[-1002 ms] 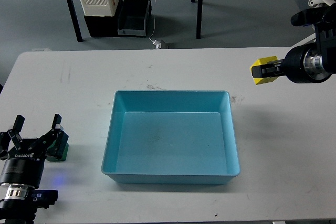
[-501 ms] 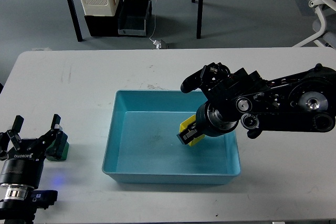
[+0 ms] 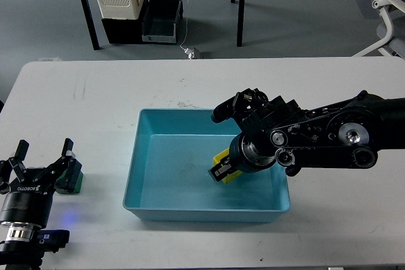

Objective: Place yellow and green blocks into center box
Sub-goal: 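Lift the yellow cube with the right gripper and lower it into the tray, then open the right gripper and withdraw it up and away from the tray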

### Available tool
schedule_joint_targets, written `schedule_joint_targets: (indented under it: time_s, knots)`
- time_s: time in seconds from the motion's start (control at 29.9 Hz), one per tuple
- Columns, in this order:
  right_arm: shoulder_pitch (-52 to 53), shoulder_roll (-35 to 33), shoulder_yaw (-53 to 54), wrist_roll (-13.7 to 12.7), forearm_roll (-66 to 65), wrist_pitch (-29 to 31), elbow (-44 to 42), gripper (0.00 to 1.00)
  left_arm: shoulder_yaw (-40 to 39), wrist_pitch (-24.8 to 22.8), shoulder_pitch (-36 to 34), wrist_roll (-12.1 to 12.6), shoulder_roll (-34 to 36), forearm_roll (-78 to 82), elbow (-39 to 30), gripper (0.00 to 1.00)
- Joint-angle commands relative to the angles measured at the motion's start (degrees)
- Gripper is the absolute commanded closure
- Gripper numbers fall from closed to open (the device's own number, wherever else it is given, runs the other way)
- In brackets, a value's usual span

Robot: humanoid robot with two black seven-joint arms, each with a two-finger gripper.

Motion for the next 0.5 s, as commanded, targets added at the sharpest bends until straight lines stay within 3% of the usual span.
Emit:
schedule_joint_targets:
  time_s: [0.0, 0.13, 0.33, 0.47]
  knots:
    - [0.0, -1.3, 1.0, 0.0, 0.2, -0.7, -0.3, 0.00, 0.0, 0.0, 0.0, 0.1, 0.0, 0.0, 0.0, 0.00]
    - [0.2, -3.1, 3.5, 0.0, 2.1, -1.7, -0.5, 0.00, 0.0, 0.0, 0.0, 0.1, 0.0, 0.0, 0.0, 0.00]
    - [0.7, -5.8, 9.0, 0.1, 12.7, -7.8, -1.7, 0.00, 0.0, 0.0, 0.0, 0.1, 0.0, 0.0, 0.0, 0.00]
    - [0.4, -8.8, 13.2, 0.2, 16.4, -7.8, -2.4, 0.00, -0.1, 0.0, 0.0, 0.1, 0.0, 0.0, 0.0, 0.00]
